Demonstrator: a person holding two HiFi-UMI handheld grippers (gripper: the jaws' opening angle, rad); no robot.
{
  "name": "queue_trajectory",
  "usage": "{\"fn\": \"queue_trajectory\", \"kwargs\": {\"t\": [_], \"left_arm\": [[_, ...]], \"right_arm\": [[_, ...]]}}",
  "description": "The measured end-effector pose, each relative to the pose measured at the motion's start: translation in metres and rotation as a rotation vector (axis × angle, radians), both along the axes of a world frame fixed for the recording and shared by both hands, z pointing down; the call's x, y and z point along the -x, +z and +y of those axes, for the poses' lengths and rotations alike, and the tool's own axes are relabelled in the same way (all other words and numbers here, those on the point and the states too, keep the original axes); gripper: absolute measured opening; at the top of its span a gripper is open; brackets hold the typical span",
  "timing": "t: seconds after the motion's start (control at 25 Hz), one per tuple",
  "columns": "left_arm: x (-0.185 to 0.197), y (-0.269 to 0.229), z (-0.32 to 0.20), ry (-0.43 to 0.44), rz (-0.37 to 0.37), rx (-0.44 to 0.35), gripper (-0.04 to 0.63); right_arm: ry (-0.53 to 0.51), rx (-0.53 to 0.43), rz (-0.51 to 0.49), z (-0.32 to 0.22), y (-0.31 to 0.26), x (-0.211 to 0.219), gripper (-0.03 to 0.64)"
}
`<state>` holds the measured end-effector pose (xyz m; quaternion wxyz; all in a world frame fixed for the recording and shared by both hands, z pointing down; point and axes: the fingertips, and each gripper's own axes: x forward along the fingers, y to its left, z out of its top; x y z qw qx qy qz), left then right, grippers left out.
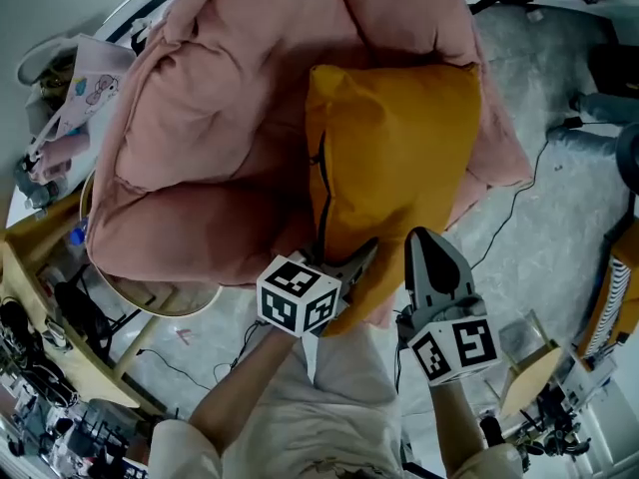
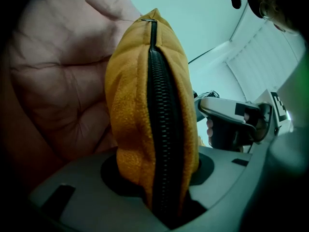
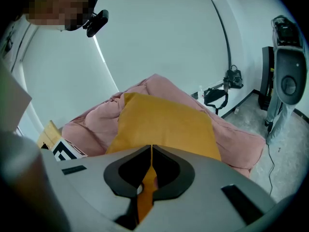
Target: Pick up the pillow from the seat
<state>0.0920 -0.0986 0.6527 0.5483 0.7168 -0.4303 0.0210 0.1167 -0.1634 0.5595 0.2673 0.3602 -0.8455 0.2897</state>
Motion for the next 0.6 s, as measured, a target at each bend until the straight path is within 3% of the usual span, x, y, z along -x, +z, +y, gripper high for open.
{"fn": "queue_trajectory", "kwargs": {"t": [0.6], "left_arm": [[0.012,-0.051,0.016,0.014,-0.008,-0.01,0.178]], "right_arm": [[0.059,-0.022,-0.014,0.016,-0.03,-0.01,0.023]]}}
